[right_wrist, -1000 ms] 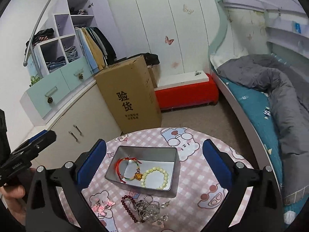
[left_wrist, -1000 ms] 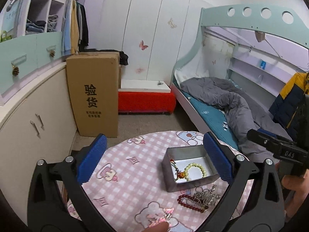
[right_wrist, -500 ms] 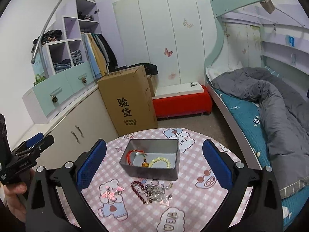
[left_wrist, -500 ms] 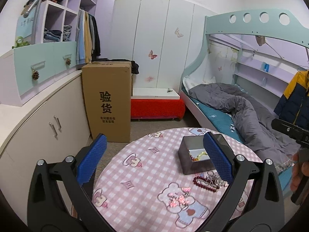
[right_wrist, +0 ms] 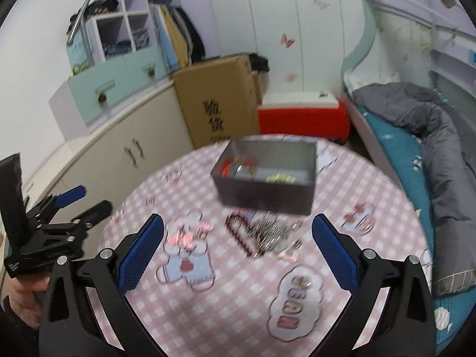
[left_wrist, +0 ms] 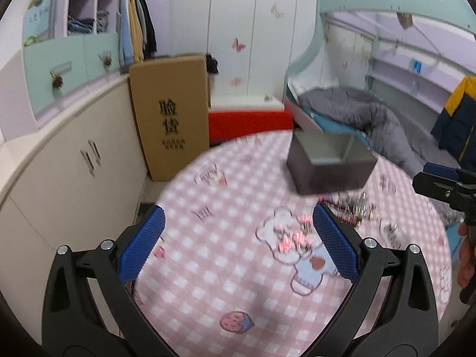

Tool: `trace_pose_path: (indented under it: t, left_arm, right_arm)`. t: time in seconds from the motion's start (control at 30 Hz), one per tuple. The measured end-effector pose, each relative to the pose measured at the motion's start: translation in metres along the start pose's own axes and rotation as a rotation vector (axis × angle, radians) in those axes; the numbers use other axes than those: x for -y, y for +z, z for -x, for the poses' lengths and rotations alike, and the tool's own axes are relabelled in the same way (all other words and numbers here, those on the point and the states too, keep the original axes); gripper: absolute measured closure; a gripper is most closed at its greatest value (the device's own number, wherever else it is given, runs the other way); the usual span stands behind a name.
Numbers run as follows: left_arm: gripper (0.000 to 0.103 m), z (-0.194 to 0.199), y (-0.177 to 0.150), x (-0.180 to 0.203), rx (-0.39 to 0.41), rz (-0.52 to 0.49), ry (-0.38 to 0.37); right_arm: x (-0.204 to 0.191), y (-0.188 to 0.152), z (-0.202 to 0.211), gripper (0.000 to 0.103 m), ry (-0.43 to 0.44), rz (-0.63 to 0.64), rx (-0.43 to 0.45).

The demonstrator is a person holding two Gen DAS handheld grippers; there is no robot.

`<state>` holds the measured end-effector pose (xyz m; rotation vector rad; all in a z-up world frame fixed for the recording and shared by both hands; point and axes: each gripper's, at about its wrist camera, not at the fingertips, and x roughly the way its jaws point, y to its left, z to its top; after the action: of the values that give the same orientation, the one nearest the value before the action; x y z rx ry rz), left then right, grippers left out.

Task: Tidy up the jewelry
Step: 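Withdraw both tools from the box toward the pink charms, then grasp a pink bunny charm with the left tool while the right tool grasps another pink charm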

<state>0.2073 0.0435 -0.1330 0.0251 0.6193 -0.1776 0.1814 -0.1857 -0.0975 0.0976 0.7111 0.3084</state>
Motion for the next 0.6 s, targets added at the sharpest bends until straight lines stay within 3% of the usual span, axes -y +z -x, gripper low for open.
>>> trace_pose_path:
  t: [0.27,0.53,0.6]
  left_arm:
    - [0.007,-0.043,-0.024,0.010,-0.116,-0.024,-0.001]
    - [0.015,-0.075,-0.032,0.024,-0.194,-0.110,-0.013]
    - [0.023,-0.081,-0.033,0.029,-0.216,-0.134,-0.023]
  right_arm:
    - [-0.003,-0.021,-0.026,0.007,0.018,0.003,-0.087]
    - [-0.012,-0.037,-0.053,0.008,0.045,0.038,-0.153]
    - [-0.015,-0.038,-0.057,0.008,0.052,0.055,-0.161]
